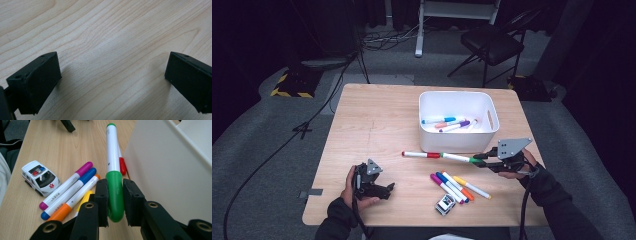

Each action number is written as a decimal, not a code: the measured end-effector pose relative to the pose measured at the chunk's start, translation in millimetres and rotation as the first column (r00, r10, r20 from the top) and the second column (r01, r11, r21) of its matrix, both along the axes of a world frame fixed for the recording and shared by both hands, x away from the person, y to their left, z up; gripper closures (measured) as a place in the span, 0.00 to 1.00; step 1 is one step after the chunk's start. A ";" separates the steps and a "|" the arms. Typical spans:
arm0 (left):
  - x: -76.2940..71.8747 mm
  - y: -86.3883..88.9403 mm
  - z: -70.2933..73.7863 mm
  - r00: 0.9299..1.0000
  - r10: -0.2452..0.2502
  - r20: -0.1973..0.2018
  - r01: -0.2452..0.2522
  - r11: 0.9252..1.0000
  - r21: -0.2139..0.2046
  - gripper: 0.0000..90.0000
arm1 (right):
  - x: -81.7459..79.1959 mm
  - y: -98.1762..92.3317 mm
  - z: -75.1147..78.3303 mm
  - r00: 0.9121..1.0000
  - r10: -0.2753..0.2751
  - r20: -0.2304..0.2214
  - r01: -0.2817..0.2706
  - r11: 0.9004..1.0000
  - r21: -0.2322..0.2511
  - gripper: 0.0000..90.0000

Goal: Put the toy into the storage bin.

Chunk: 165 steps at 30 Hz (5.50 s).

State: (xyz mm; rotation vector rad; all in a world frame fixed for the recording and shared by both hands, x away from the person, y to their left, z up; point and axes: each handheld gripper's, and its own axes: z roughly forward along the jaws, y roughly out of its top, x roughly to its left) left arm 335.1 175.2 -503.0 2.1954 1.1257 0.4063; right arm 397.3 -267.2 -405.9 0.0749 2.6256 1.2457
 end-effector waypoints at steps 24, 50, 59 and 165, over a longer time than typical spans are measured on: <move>0.1 -0.1 -0.2 1.000 -0.001 0.000 0.001 1.000 -0.001 0.01 | 39.8 -27.9 81.1 0.994 -0.081 0.080 0.076 0.995 0.056 0.84; 0.1 -0.1 -0.2 1.000 -0.001 -0.002 0.001 1.000 -0.003 0.01 | 100.8 -8.2 53.6 0.985 -0.166 -0.044 0.163 0.984 -0.073 0.84; 0.3 -0.7 0.3 1.000 0.002 -0.007 -0.002 1.000 0.000 0.00 | 99.7 -16.7 45.3 0.984 -0.178 -0.022 0.173 0.975 -0.141 0.84; 0.1 -1.0 0.3 1.000 0.003 -0.007 -0.003 1.000 0.000 0.01 | -4.0 -34.6 -14.8 0.988 -0.136 -0.072 0.151 0.952 0.266 0.83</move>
